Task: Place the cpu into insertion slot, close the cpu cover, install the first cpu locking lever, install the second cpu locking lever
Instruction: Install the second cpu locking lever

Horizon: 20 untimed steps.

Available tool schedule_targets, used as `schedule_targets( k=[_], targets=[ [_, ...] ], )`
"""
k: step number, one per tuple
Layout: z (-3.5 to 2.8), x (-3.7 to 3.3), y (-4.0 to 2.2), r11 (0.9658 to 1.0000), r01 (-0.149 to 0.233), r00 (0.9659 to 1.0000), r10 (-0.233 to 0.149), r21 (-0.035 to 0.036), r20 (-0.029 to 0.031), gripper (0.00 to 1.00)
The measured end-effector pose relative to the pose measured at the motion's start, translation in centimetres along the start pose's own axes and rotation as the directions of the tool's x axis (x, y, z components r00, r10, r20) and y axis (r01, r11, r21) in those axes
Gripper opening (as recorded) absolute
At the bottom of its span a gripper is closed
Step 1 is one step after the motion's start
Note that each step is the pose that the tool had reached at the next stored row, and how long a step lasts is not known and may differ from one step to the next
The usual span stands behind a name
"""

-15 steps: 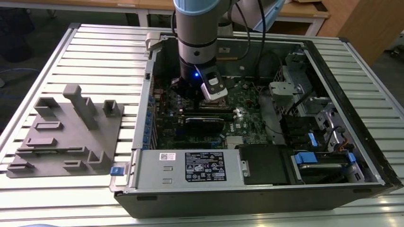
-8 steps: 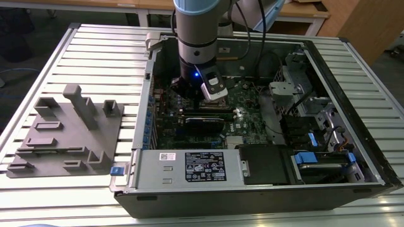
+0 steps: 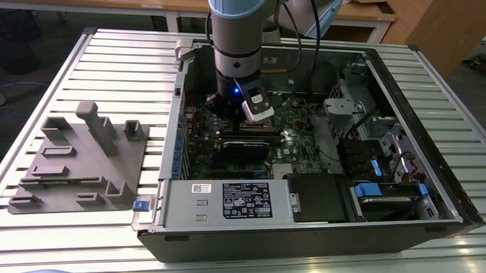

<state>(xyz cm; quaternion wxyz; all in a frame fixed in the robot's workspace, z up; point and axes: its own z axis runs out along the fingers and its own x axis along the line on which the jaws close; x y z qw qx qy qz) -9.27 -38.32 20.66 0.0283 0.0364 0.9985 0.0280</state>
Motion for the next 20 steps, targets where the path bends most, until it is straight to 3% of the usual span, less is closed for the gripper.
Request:
schedule_targets(
  k=[2, 12, 20],
  targets=[
    [0.04, 0.0, -0.01, 1.0, 0.0, 1.0, 0.0, -0.0009, 0.0, 0.11],
    [0.84, 0.05, -0.06, 0.9997, -0.001, 1.0, 0.001, -0.0257, -0.002, 0.11],
    [0.83, 0.1, 0.11, 0.9996, -0.001, 1.0, 0.001, -0.0267, -0.0019, 0.11]
  ],
)
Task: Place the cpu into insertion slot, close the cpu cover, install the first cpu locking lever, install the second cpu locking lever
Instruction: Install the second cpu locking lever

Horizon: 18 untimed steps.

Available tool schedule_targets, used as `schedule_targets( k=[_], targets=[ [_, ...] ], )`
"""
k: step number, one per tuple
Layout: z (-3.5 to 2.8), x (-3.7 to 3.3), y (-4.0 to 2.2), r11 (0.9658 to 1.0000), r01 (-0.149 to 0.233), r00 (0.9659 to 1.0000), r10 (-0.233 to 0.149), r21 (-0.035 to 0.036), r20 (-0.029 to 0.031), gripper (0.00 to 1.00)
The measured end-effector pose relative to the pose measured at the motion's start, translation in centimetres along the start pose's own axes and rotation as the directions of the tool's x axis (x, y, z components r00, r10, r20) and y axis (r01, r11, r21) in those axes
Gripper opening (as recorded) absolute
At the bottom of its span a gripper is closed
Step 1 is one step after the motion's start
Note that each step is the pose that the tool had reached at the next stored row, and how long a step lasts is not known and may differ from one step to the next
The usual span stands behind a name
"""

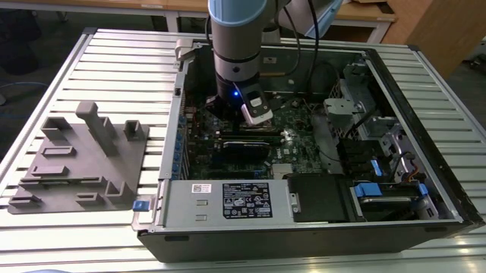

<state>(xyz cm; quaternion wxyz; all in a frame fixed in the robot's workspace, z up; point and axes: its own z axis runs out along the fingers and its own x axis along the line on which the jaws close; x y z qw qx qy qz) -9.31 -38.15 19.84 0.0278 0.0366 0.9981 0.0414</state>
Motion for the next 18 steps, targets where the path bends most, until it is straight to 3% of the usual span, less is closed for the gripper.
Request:
schedule_targets(
  k=[11, 18],
  targets=[
    [-2.23, -0.18, 0.2, 1.0, 0.0, 1.0, 0.0, 0.0003, -0.0001, 0.11],
    [-2.56, -1.1, 0.3, 1.0, -0.001, 1.0, 0.001, 0.0009, -0.0074, 0.11]
  ],
)
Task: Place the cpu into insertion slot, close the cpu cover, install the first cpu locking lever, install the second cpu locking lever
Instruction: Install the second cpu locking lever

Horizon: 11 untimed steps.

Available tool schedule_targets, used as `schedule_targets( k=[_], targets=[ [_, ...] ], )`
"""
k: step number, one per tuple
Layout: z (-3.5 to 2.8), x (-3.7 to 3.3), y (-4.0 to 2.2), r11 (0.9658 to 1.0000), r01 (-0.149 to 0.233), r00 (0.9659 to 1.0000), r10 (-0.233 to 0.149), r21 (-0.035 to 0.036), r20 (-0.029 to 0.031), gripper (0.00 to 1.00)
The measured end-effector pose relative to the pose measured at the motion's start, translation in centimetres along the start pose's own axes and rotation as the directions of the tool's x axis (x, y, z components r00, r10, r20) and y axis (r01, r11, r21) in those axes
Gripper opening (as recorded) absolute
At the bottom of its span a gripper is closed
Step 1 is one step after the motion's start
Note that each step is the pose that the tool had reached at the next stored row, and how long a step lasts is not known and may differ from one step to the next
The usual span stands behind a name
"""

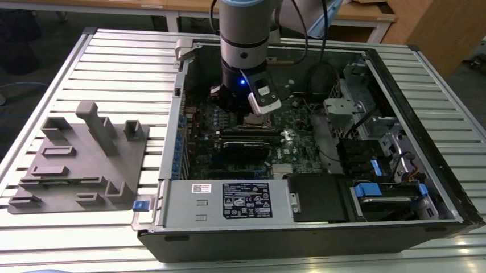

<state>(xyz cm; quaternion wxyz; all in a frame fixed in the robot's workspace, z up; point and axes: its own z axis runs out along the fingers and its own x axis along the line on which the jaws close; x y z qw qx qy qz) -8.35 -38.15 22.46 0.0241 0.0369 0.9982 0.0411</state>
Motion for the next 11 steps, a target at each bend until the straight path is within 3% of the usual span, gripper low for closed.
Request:
schedule_targets(
  k=[3, 11],
  targets=[
    [-0.31, -0.37, 0.05, 1.0, 0.0, 1.0, 0.0, 0.0004, -0.0041, 0.11],
    [-2.17, -0.71, 0.23, 1.0, -0.001, 1.0, 0.001, 0.0006, -0.0082, 0.11]
  ],
)
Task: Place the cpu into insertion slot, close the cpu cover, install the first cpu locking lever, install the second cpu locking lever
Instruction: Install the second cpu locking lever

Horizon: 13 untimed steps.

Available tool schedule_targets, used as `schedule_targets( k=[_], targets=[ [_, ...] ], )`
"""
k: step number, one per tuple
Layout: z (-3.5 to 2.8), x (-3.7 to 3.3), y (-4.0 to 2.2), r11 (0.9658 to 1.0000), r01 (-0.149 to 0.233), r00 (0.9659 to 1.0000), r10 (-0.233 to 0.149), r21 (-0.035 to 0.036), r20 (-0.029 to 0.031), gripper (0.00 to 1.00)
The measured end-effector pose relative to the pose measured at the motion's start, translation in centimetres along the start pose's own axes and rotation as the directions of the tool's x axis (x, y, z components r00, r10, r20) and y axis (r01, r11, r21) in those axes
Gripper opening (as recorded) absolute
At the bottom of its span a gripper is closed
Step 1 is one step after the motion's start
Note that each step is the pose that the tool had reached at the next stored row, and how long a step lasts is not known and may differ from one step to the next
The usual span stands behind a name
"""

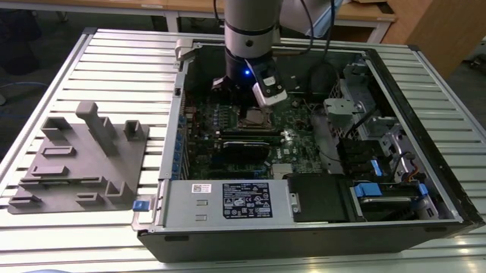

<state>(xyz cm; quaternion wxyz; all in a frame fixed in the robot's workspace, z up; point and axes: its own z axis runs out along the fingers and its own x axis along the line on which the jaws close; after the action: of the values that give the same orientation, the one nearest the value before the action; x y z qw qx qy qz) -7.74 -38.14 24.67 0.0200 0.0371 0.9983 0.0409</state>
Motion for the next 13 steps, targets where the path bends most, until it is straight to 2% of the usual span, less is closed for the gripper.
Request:
schedule_targets(
  k=[3, 4, 6, 10, 13],
  targets=[
    [-0.88, -0.07, 0.08, 1.0, 0.0, 1.0, 0.0, 0.0, -0.0005, 0.11],
    [-0.95, -0.08, 0.08, 1.0, 0.0, 1.0, 0.0, 0.0002, -0.0007, 0.11],
    [-0.93, -0.2, 0.09, 1.0, 0.0, 1.0, 0.0, -0.0001, -0.0011, 0.11],
    [-0.9, -1.11, 0.14, 1.0, -0.001, 1.0, 0.001, 0.0006, -0.0095, 0.11],
    [-0.9, -1.38, -0.03, 1.0, -0.001, 0.9999, 0.001, 0.0009, -0.0112, 0.11]
  ],
)
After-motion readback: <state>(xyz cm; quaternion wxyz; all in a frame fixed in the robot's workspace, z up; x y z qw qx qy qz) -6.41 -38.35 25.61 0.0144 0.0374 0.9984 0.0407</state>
